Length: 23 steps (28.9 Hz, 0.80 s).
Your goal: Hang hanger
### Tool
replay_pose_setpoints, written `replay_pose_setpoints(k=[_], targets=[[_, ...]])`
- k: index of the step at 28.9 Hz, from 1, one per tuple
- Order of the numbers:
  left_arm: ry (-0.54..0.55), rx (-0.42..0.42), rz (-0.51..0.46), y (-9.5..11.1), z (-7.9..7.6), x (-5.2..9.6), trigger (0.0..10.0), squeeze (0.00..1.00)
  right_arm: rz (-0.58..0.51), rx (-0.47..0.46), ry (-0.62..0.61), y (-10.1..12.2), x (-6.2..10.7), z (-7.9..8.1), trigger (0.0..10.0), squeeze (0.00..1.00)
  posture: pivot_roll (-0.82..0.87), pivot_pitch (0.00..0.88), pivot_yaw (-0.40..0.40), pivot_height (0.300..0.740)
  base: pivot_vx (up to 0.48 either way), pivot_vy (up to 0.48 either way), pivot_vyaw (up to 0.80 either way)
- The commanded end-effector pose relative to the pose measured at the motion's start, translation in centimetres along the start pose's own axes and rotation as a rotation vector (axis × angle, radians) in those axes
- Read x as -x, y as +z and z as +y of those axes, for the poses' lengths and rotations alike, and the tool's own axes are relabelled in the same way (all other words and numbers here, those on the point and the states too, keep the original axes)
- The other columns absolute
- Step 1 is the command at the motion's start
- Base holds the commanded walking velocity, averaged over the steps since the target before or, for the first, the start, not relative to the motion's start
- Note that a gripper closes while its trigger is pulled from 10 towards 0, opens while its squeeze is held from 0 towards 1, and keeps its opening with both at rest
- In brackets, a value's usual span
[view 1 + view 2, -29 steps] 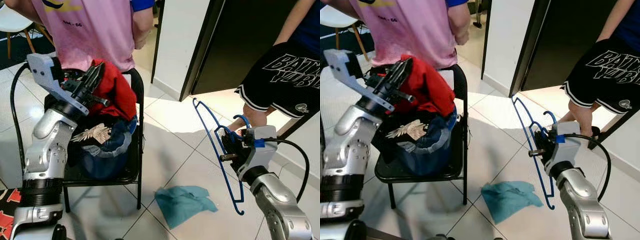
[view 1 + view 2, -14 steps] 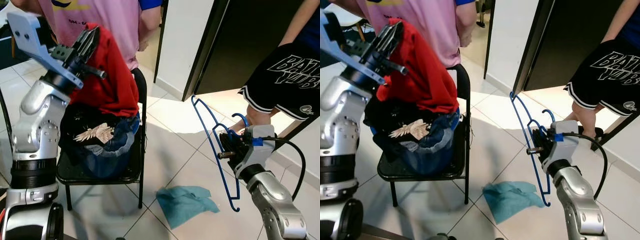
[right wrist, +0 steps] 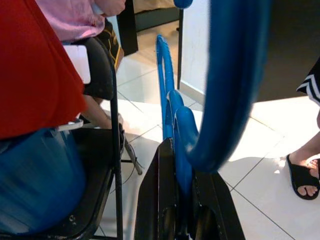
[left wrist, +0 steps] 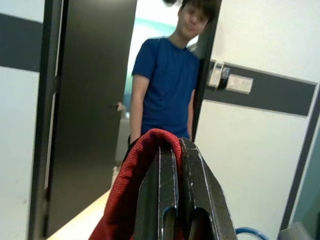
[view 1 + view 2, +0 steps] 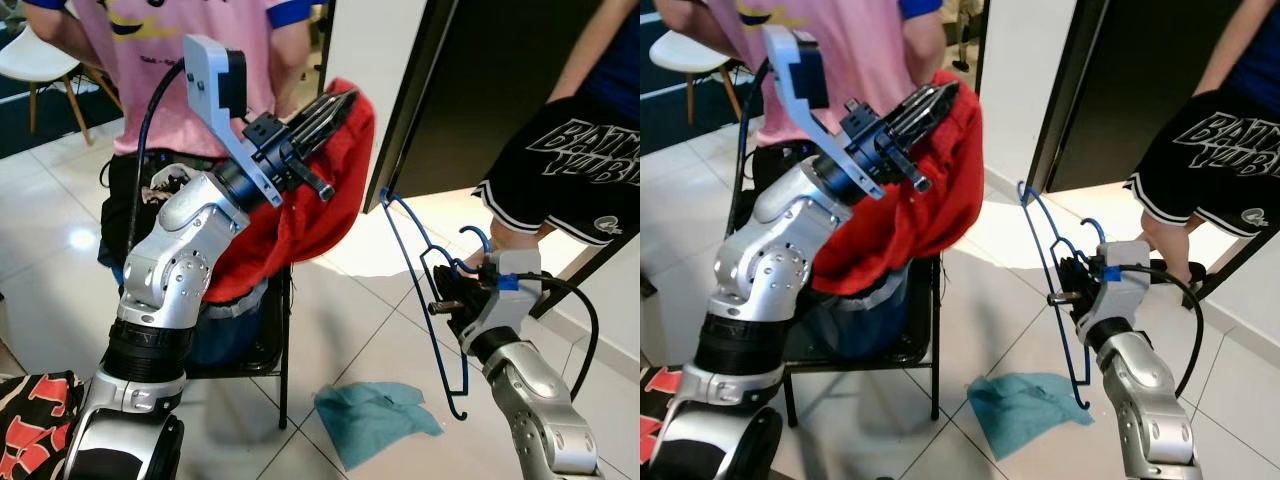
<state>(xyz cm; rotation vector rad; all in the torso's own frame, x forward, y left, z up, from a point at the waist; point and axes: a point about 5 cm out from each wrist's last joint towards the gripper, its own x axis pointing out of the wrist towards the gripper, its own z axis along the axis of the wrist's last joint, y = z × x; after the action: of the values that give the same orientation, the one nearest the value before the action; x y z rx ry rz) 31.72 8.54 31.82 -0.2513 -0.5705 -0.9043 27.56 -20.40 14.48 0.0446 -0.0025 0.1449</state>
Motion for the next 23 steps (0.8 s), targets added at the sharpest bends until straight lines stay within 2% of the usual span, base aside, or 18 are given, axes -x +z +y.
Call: replay_pose_setpoints(k=[1, 2, 5, 6, 9, 16, 19, 20, 23], targets=[[-0.003, -0.004, 0.037, -1.1, -0.5, -0.9, 7.2, 0.0, -0.004, 0.003, -0.023, -0.2, -0.1, -0.2, 10.0, 0.0, 0.03, 0.021, -0.038, 0.74, 0.0, 0.0, 0.0], [0.011, -0.008, 0.08, -2.1, -0.6, -1.1, 10.0, 0.0, -0.01, 0.002, -0.028, -0.2, -0.2, -0.1, 10.0, 0.0, 0.03, 0.021, -0.036, 0.74, 0.0, 0.0, 0.0], [0.042, -0.002, 0.118, -3.2, -0.5, -1.0, 10.0, 0.0, -0.015, -0.001, -0.034, -0.1, -0.2, -0.1, 10.0, 0.0, 0.02, 0.02, -0.029, 0.74, 0.0, 0.0, 0.0], [0.089, 0.007, 0.152, -4.1, -0.2, -0.7, 10.0, 0.0, -0.012, -0.004, -0.045, -0.2, -0.2, -0.1, 10.0, 0.0, 0.02, 0.02, -0.02, 0.74, 0.0, 0.0, -0.69], [0.14, -0.007, 0.205, -5.3, -0.1, 0.1, 10.0, 0.0, 0.004, -0.018, -0.057, -0.4, -0.3, -0.2, 10.0, 0.0, 0.02, 0.021, -0.015, 0.74, 0.0, 0.0, -0.76], [0.159, -0.019, 0.25, -6.4, -0.2, 0.8, 10.0, 0.0, 0.011, -0.021, -0.064, -0.5, -0.4, -0.3, 10.0, 0.0, 0.02, 0.02, -0.008, 0.74, 0.0, 0.0, -0.79], [0.183, -0.061, 0.304, -7.5, -0.2, 2.0, 10.0, 0.0, 0.013, -0.018, -0.073, -0.6, -0.5, -0.3, 10.0, 0.0, 0.02, 0.019, -0.004, 0.74, 0.0, 0.0, -0.79], [0.183, -0.061, 0.304, -7.5, -0.2, 2.0, 10.0, 0.0, 0.013, -0.018, -0.073, -0.6, -0.5, -0.3, 10.0, 0.0, 0.02, 0.019, -0.004, 0.74, 0.0, 0.0, -0.79], [0.204, -0.09, 0.328, -8.1, -0.1, 3.2, 10.0, 0.0, 0.019, -0.009, -0.083, -0.7, -0.6, -0.4, 10.0, 0.0, 0.02, 0.019, -0.004, 0.74, 0.0, 0.0, -0.78]])
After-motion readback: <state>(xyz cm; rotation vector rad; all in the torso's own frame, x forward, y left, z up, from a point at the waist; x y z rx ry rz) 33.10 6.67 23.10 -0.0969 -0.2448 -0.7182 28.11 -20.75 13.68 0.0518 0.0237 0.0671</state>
